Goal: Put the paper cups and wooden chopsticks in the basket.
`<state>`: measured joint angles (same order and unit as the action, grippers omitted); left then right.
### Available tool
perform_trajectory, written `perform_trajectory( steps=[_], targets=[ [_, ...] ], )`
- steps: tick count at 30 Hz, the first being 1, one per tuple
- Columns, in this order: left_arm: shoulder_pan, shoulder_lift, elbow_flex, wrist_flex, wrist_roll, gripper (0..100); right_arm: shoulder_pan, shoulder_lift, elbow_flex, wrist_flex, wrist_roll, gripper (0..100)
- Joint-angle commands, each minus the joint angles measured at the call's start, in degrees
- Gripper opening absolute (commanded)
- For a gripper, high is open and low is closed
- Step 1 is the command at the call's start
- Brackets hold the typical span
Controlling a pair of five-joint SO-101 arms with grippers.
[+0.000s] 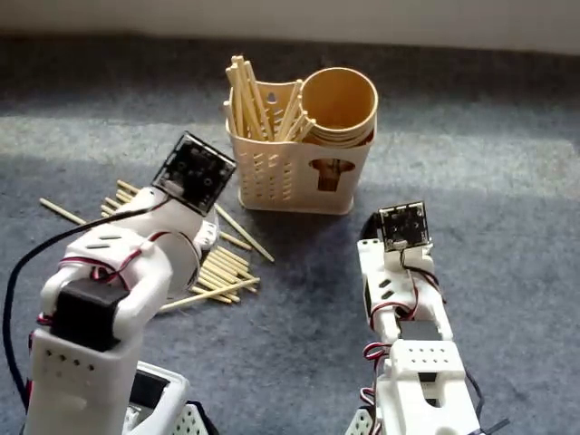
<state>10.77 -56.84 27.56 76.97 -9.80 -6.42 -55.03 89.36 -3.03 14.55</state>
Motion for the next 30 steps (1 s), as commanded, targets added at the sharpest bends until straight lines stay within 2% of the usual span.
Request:
perform_trajectory(
  steps=[1, 15, 22, 30],
  targets=[
    [1.1, -0.66, -7.25, -2.55, 7.12, 1, -0.66, -0.84, -0.92, -1.8, 0.53, 2.3],
    [1.19, -1.01, -8.4, -28.92, 26.29, 1, -0.66, -0.84, -0.92, -1.8, 0.53, 2.3],
    [7.16, -0.92, -8.48, -38.15, 26.99, 1, -2.33, -0.84, -0.92, -1.8, 0.53, 2.3],
    [8.4, -0.4, -7.69, -46.68, 26.9, 1, -2.51, -0.84, -0.84, -1.8, 0.53, 2.3]
  ],
)
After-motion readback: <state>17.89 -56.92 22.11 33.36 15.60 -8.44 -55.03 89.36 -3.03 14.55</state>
